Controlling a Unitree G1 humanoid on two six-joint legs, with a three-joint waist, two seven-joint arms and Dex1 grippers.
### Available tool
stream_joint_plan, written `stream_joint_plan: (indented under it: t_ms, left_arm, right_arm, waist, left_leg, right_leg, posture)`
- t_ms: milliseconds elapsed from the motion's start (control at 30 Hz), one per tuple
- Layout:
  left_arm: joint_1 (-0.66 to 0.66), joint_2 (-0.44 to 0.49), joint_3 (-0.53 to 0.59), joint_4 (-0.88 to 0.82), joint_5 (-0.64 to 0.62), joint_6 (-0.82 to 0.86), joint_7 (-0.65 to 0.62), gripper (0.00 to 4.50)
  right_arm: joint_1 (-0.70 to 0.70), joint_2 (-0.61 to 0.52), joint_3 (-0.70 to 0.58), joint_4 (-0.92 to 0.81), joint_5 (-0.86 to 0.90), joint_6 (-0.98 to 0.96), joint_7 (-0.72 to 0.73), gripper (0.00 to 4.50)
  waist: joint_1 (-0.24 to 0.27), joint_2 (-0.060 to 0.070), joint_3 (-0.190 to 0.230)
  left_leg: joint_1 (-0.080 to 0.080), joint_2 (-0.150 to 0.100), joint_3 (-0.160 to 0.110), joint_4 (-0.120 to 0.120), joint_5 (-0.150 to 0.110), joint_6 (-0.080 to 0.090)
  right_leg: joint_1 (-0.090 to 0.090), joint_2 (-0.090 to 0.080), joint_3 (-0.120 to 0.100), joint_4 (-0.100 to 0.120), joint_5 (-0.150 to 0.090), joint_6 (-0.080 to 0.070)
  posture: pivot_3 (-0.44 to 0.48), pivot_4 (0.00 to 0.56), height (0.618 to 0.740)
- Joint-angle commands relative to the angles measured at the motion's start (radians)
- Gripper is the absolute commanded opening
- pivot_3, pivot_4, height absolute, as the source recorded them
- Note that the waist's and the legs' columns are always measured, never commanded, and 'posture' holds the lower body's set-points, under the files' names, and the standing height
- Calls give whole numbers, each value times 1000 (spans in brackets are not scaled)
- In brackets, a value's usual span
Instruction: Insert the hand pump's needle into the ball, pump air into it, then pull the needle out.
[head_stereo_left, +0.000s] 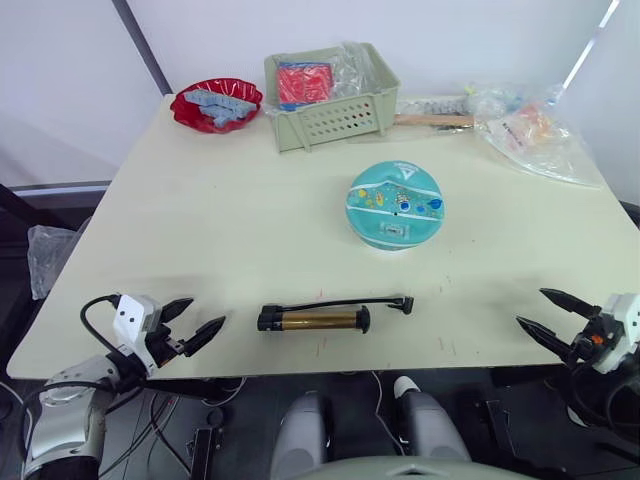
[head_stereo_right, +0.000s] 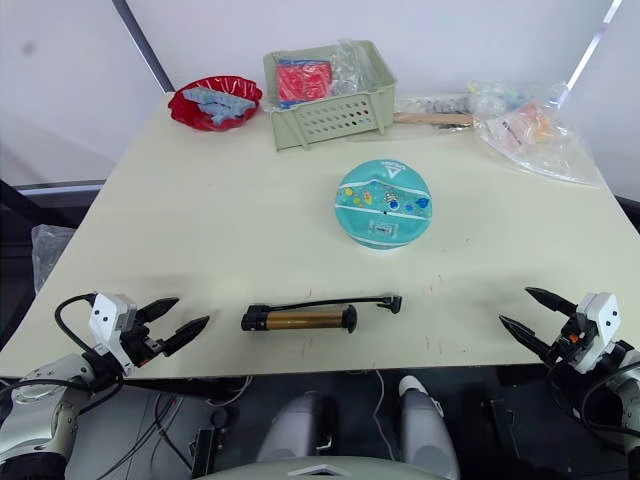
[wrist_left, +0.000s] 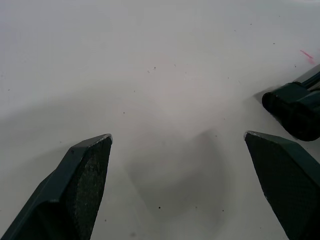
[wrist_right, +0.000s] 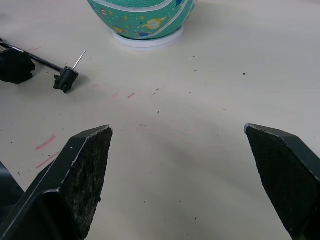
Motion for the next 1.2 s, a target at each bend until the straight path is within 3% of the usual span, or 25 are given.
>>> stream_joint_plan:
  t_ms: [33,267,767,1200]
  left_arm:
    - [8,14,23,-38,-4,-2,6,4500]
    - [42,19,43,-108,-21,19,29,4500]
    - [-14,24,36,-58,-10,-2,-1,4500]
    - [-279,129,-161,34,57,-59,-283,4500]
  right_arm:
    - [-5,-4,-32,-7,14,-21,13,4424]
    - [-18,16,-44,-1,21,-35,-12,4424]
    - [-2,29,-44,5,9,-82,10,4424]
    - [163,-17,-52,-375,168,116,108,4424]
  waist:
    - [0,0,0]
    - [0,0,0]
    - [0,0,0]
    - [1,1,0]
  left_leg:
    - [0,0,0,0,0,0]
    - [0,0,0,0,0,0]
    - [0,0,0,0,0,0]
    - [-1,0,0,0,0,0]
  right_leg:
    - [0,0,0,0,0,0]
    - [0,0,0,0,0,0]
    - [0,-1,0,0,0,0]
    - [0,0,0,-1,0,0]
  posture:
    - [0,150,738]
    - [0,150,738]
    - [0,150,738]
    - [0,150,738]
